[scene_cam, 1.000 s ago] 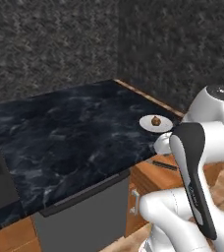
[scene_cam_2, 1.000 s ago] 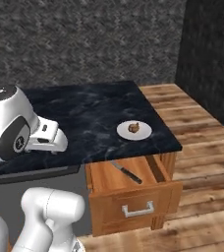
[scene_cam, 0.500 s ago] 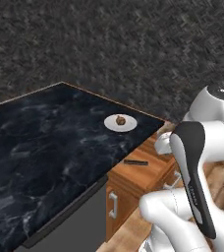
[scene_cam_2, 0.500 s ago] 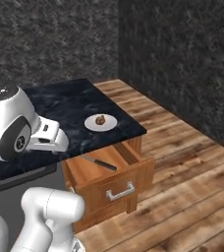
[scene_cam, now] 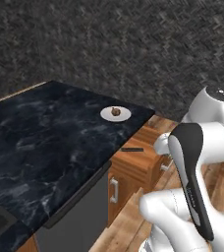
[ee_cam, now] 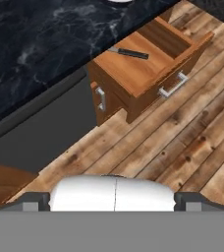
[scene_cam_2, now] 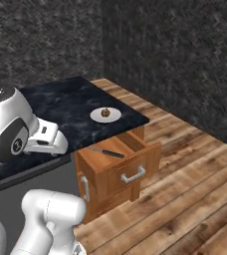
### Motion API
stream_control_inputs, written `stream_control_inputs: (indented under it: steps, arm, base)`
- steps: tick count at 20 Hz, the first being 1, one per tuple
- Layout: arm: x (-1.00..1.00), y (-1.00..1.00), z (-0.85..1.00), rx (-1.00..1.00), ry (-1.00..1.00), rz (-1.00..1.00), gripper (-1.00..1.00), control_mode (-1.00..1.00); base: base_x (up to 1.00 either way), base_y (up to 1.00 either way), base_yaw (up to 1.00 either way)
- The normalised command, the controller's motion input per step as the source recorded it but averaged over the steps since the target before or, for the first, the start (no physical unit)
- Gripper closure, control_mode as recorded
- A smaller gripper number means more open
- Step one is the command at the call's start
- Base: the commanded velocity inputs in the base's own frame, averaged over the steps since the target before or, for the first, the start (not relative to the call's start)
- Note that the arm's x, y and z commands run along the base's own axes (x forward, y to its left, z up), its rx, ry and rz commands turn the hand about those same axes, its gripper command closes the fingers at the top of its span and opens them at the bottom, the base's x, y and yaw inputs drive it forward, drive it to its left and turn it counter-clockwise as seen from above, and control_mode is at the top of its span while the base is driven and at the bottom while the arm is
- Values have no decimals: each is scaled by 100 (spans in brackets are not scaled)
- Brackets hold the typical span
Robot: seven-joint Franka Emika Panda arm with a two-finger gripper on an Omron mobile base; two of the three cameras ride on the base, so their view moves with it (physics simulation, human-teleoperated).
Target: Pick up the knife from the drawer and place it on the cutting board. Then place the meat from the plate to the cutting board.
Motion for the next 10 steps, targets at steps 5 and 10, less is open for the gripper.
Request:
stream_control_inputs:
  steps: [5, 10]
  arm:
    - [0, 0, 0, 0, 0, 0, -100, 100]
    - [0, 0, 0, 0, 0, 0, -100, 100]
  base:
    - [30, -24, -26]
    - [-4, 69, -49]
